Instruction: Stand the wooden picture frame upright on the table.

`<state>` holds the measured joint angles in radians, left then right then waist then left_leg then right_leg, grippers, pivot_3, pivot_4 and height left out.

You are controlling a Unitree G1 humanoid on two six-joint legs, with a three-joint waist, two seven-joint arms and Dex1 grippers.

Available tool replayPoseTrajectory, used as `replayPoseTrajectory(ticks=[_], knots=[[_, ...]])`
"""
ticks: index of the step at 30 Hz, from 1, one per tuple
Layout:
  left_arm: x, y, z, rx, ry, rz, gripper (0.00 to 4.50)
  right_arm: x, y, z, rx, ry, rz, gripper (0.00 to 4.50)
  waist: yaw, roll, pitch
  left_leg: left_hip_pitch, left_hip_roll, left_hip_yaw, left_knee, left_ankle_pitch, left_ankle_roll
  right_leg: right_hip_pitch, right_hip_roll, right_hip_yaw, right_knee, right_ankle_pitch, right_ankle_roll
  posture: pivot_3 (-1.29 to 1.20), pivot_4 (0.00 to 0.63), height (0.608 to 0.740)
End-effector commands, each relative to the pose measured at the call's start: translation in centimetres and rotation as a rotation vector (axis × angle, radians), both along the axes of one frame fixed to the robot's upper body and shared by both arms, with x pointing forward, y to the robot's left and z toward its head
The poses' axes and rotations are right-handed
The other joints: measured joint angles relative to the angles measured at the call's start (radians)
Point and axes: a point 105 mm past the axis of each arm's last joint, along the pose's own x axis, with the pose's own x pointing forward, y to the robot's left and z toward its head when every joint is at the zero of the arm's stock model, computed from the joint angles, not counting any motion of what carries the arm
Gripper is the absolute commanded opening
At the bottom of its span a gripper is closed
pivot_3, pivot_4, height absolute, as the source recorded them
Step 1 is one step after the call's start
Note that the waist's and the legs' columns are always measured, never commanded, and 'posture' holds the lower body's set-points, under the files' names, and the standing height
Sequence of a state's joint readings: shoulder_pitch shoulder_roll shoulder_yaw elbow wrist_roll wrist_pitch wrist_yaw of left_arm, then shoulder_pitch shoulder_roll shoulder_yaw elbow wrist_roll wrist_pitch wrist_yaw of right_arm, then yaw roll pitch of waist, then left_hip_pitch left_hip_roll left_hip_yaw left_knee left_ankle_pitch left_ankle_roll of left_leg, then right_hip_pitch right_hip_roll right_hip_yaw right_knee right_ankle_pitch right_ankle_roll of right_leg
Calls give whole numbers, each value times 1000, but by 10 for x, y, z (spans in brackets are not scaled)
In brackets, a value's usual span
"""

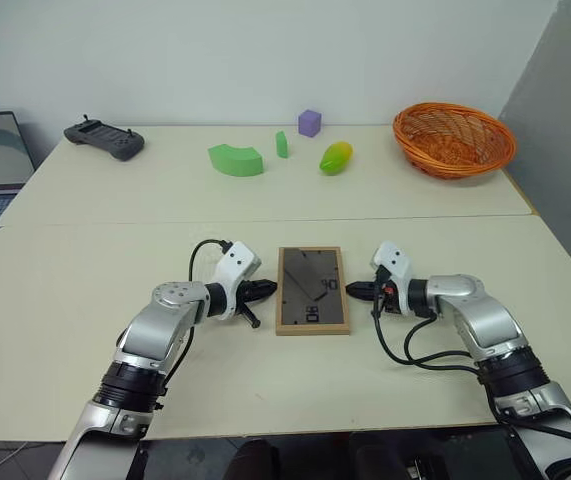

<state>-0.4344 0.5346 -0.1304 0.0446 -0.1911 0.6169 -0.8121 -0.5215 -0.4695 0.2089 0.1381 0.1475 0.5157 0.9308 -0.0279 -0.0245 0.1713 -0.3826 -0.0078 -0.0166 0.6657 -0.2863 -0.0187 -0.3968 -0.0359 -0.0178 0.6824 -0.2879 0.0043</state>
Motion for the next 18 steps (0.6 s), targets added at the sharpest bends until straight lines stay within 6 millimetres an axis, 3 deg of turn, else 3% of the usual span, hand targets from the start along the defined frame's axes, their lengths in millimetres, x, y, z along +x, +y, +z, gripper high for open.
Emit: replayPoseTrajectory(ticks=[1, 7, 13, 18], knots=[[-9, 23, 10, -59, 86, 20, 311, 9, -13, 11, -18, -63, -33, 0, 0, 0, 0, 0, 0, 0, 0, 0, 0, 0, 0, 0, 0, 0, 0, 0, 150, 740], [-29, 29, 25, -275, 385, -1, 1320, 17, -20, 17, -35, -86, -28, 0, -2, 0, 0, 0, 0, 0, 0, 0, 0, 0, 0, 0, 0, 0, 0, 0, 150, 740], [-31, 38, 40, -456, 682, 8, 2486, 23, -23, 22, -47, -108, -24, 0, 1, -1, 0, -1, 0, -1, 0, 0, 0, 0, 0, -2, 0, 0, 1, 0, 150, 740], [-27, 31, 31, -512, 760, 0, 3662, 20, -20, 21, -34, -106, -19, 0, -2, -1, 0, -1, 0, -1, 0, 2, -3, -1, 1, 0, -1, 0, 0, 0, 150, 740]])
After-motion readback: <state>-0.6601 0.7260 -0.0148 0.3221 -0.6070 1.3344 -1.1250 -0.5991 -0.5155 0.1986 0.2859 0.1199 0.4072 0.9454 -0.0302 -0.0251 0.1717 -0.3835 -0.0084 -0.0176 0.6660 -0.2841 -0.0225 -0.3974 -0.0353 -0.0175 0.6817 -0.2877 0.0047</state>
